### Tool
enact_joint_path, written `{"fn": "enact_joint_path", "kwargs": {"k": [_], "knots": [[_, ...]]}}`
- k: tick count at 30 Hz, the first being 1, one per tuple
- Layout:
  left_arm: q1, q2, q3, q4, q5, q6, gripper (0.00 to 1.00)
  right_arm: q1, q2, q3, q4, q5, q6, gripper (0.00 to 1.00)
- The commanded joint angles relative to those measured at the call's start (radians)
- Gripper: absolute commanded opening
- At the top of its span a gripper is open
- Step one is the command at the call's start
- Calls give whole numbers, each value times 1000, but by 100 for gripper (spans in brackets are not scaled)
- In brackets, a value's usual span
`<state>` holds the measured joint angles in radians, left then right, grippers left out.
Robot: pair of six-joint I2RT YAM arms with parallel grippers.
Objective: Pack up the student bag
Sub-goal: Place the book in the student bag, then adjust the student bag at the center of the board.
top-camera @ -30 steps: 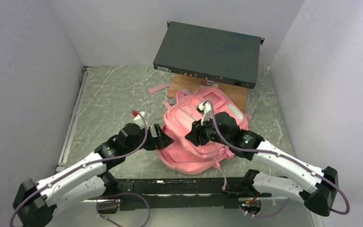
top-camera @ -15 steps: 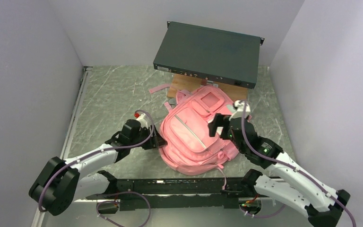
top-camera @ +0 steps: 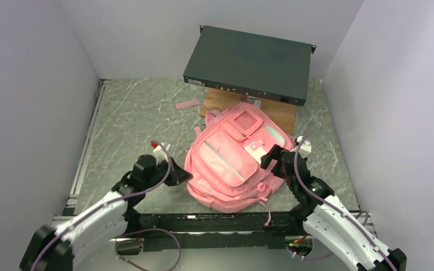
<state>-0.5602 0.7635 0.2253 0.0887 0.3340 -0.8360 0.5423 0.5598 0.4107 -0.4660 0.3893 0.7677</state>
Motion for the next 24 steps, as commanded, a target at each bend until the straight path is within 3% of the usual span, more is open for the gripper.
{"fn": "enact_joint_path", "kwargs": {"k": [1, 4, 9, 12, 15, 17, 20, 24], "knots": [[4, -338, 4, -307, -166, -40, 0, 4, 139, -70, 428, -409, -76, 90], [2, -540, 29, -508, -242, -86, 0, 60, 386, -8, 574, -511, -124, 89], [1, -743, 6, -599, -232, -173, 0, 307, 782, 332, 637, -411, -300, 92], [1, -820, 38, -668, -270, -187, 0, 329, 983, 537, 670, -469, -329, 92], [2, -830, 69, -718, -315, -174, 0, 335, 1200, 794, 569, -468, -383, 93], [3, -796, 45, -687, -288, -193, 0, 335, 1296, 942, 487, -452, -426, 94], [0, -663, -33, -446, -147, -251, 0, 335, 1356, 1099, 307, -393, -484, 96], [-23, -484, -90, -201, -57, -277, 0, 337, 1229, 976, 245, -294, -476, 97]]}}
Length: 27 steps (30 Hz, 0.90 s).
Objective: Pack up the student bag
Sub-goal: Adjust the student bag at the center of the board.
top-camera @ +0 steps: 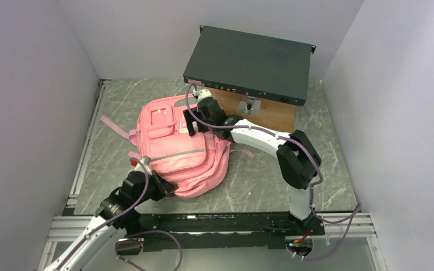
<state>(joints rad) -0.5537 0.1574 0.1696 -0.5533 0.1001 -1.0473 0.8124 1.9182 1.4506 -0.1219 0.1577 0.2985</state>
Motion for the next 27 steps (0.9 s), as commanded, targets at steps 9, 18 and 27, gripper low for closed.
{"fn": "enact_joint_path", "kwargs": {"k": [9, 18, 27], "knots": [[-96, 327, 115, 461, 191, 95, 0, 74, -534, -484, -62, -63, 73, 100], [-96, 221, 142, 286, 143, 147, 46, 40, -705, -621, -10, -47, 146, 100], [-92, 296, 449, -72, 72, 411, 97, -180, -927, -976, 336, -105, 542, 88]]}}
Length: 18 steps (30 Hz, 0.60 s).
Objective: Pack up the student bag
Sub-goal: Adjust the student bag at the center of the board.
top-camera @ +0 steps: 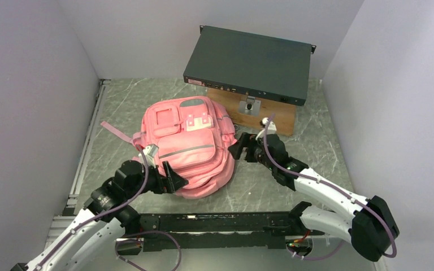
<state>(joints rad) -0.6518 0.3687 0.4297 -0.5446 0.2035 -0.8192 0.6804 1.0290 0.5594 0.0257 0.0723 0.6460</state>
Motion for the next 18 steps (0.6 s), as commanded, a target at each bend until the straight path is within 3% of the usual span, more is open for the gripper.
{"fn": "enact_joint_path", "kwargs": {"k": [1, 6, 18], "knots": [[6, 128, 252, -131, -34, 218, 99, -62, -34, -99, 209, -25, 209, 83], [6, 298, 424, -257, -93, 335, 99, -123, 58, -116, 327, -90, 235, 54], [7, 299, 351, -76, -37, 297, 100, -128, 298, -122, 562, -29, 223, 53]]}}
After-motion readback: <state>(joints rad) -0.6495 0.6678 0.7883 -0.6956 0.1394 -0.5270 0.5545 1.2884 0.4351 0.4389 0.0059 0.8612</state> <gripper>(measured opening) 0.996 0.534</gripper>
